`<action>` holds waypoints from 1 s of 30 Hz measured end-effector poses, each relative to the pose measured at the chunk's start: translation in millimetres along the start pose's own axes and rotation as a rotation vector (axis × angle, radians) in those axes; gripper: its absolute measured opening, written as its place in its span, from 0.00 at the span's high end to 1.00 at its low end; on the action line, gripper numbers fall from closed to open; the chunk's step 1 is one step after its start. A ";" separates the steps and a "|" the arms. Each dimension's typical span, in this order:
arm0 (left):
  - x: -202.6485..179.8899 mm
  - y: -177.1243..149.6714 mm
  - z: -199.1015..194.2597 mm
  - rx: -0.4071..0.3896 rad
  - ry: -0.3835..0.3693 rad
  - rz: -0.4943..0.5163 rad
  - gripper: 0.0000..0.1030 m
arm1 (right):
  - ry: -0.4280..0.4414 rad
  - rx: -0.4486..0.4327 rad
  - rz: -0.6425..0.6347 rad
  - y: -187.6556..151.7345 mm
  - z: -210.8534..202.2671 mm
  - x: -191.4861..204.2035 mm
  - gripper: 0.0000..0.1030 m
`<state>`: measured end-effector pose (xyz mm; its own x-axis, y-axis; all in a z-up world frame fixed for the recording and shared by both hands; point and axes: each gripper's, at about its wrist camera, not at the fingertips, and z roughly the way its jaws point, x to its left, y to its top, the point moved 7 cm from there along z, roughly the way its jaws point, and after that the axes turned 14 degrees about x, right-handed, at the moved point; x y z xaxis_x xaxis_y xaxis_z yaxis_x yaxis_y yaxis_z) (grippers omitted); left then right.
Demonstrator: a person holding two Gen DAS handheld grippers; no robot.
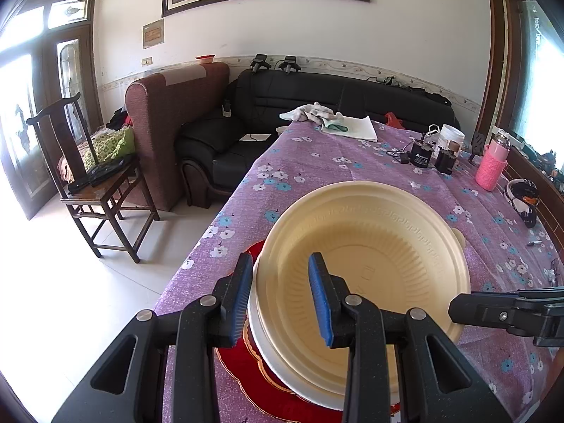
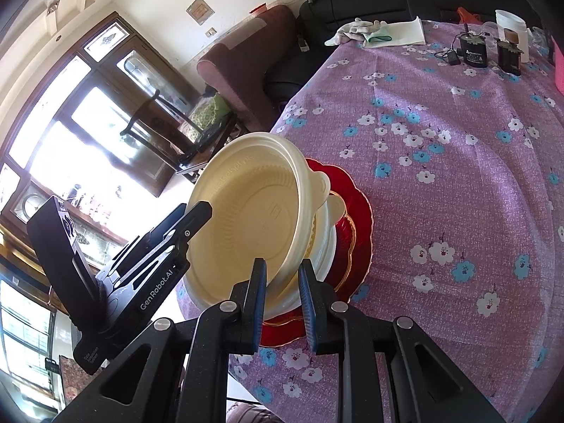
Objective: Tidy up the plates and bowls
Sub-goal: 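Lower the beige bowl into the top white bowl with the left tool, then open the left tool to release the beige bowl onto the stack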
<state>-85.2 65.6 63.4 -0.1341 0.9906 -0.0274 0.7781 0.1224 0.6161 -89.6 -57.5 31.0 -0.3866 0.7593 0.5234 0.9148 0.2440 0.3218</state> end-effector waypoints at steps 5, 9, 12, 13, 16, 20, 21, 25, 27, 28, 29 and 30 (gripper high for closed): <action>1.4 -1.6 -0.4 0.003 -0.003 -0.005 0.69 | -0.003 -0.004 -0.003 0.0 -1.7 0.8 0.79; 2.3 -2.0 -0.8 0.003 -0.001 -0.004 0.69 | -0.011 -0.015 -0.010 0.6 -4.0 1.5 0.79; 2.2 -1.7 -0.7 0.003 -0.002 -0.005 0.69 | -0.015 -0.019 -0.013 0.7 -4.2 1.3 0.79; 2.3 -1.7 -0.7 0.003 -0.001 -0.005 0.69 | -0.014 -0.020 -0.012 0.5 -4.2 1.0 0.79; 2.4 -1.6 -0.9 0.002 -0.002 -0.005 0.69 | -0.013 -0.025 -0.010 0.0 -5.8 0.4 0.79; 4.4 -1.8 -1.3 0.001 0.000 -0.007 0.68 | -0.013 -0.033 -0.006 -0.7 -8.5 -0.9 0.78; 4.5 -1.8 -1.3 0.002 -0.001 -0.007 0.68 | -0.012 -0.035 -0.006 -0.6 -9.0 -1.1 0.78; 4.4 -1.5 -1.4 0.001 -0.001 -0.007 0.67 | -0.011 -0.041 -0.006 -1.0 -10.4 -1.8 0.78; 4.9 -1.6 -1.8 -0.001 -0.004 -0.010 0.62 | -0.010 -0.041 -0.005 -1.1 -10.1 -2.6 0.78; 4.5 -1.4 -1.7 -0.002 -0.003 -0.009 0.61 | -0.009 -0.041 -0.005 -1.3 -10.4 -2.9 0.78; 6.8 -2.2 -2.6 -0.003 -0.002 -0.012 0.59 | -0.008 -0.042 -0.004 -1.3 -10.6 -3.2 0.78; 7.5 -2.7 -3.2 -0.004 -0.001 -0.014 0.59 | -0.007 -0.043 -0.004 -1.4 -10.7 -3.6 0.78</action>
<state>-90.3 72.6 64.0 -0.1438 0.9889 -0.0368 0.7738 0.1355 0.6187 -90.7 -67.1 37.1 -0.3891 0.7629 0.5164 0.9075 0.2211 0.3571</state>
